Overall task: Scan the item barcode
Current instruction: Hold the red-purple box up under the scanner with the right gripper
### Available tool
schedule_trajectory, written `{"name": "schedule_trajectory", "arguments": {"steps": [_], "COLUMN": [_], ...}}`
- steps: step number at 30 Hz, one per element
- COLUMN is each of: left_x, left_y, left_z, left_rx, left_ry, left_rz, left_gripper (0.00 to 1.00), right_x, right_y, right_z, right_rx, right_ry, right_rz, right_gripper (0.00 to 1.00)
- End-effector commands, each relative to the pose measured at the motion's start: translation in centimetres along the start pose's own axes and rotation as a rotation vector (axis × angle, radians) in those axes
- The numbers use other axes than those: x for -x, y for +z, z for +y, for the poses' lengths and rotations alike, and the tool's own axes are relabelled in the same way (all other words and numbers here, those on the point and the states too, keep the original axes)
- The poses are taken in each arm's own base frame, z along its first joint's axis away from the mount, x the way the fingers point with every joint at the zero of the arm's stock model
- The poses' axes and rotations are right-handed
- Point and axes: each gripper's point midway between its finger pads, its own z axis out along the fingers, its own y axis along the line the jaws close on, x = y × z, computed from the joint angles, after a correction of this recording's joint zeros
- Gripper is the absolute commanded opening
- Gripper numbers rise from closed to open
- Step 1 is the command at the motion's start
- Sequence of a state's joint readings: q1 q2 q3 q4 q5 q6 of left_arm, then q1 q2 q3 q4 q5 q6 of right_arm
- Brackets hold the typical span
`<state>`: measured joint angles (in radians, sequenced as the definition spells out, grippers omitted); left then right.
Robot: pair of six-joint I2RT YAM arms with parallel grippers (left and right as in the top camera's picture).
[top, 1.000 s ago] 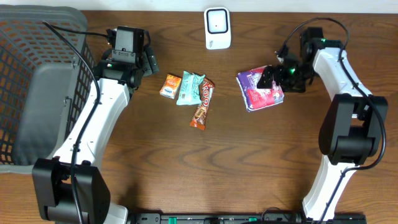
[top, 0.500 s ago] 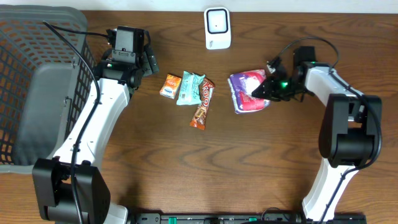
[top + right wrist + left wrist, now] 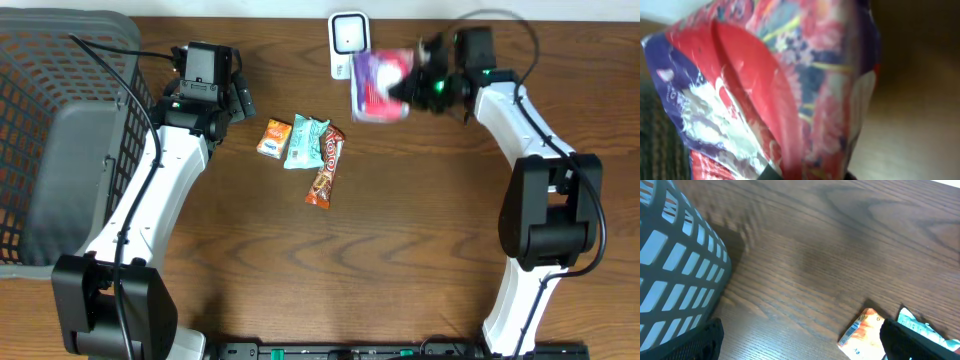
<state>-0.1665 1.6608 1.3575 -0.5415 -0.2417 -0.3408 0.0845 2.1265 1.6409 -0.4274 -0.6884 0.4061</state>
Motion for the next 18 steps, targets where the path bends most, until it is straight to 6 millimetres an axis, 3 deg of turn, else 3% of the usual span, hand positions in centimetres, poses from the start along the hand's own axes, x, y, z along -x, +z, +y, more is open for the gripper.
{"name": "schedule_trajectory", "arguments": {"steps": [1,6,11,18], "left_x": [0.0,0.0,0.0,0.0], "left_y": [0.1,0.1,0.1,0.1], "left_z": [0.3,0.3,0.3,0.3], "left_rx": [0.009,0.009,0.009,0.009], "left_ry": [-0.012,-0.012,-0.012,-0.012], "left_rz": [-0.001,-0.001,-0.001,-0.001], "left_gripper": [0.99,0.99,0.99,0.99], "right_x": [5.1,8.5,8.5,8.3], "right_y": [-1.1,-0.6,2.2,4.3], "right_z": [3.5,3.8,7.2,6.9], "right_rx": [0.028,-0.114,-0.104,-0.16], "right_ry": [0.108,0.124,0.046,0.035], "right_rz": [-0.206,-0.451,-0.55,-0.622], "right_gripper": [0.01,0.01,0.05,0.03]}}
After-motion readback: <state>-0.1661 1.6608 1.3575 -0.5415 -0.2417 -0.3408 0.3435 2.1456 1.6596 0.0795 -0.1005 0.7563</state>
